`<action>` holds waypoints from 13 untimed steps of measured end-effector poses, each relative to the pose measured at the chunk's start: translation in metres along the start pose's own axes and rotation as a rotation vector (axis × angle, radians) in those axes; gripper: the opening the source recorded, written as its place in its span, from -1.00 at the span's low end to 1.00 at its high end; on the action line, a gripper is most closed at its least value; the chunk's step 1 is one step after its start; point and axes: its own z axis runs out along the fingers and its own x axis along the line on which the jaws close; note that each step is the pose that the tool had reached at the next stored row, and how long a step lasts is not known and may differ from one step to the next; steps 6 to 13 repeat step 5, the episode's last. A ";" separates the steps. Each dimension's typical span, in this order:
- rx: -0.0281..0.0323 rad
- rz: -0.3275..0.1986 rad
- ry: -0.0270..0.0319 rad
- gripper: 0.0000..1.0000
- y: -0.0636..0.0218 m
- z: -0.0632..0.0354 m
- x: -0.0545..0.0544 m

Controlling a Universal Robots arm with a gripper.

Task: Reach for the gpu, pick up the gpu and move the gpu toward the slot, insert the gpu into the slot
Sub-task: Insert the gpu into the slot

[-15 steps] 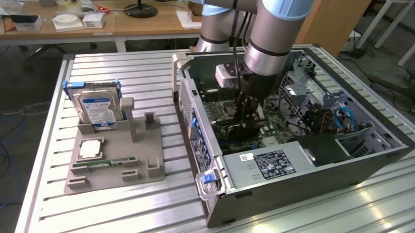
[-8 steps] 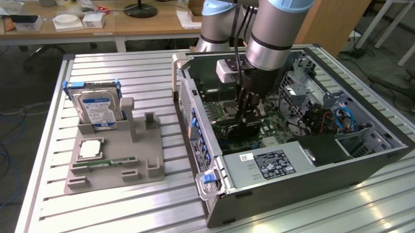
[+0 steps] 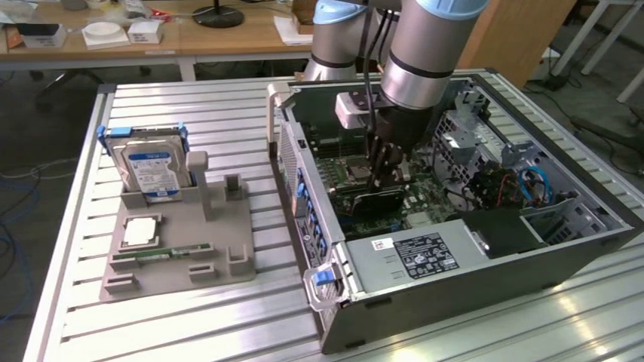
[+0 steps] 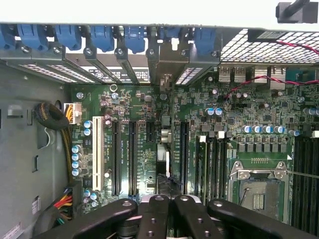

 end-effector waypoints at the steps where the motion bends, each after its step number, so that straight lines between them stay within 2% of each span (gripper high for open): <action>1: 0.0001 0.000 0.0000 -0.80 0.0000 0.0000 0.000; 13: 0.0001 0.000 0.0000 -0.80 0.0000 0.0000 0.000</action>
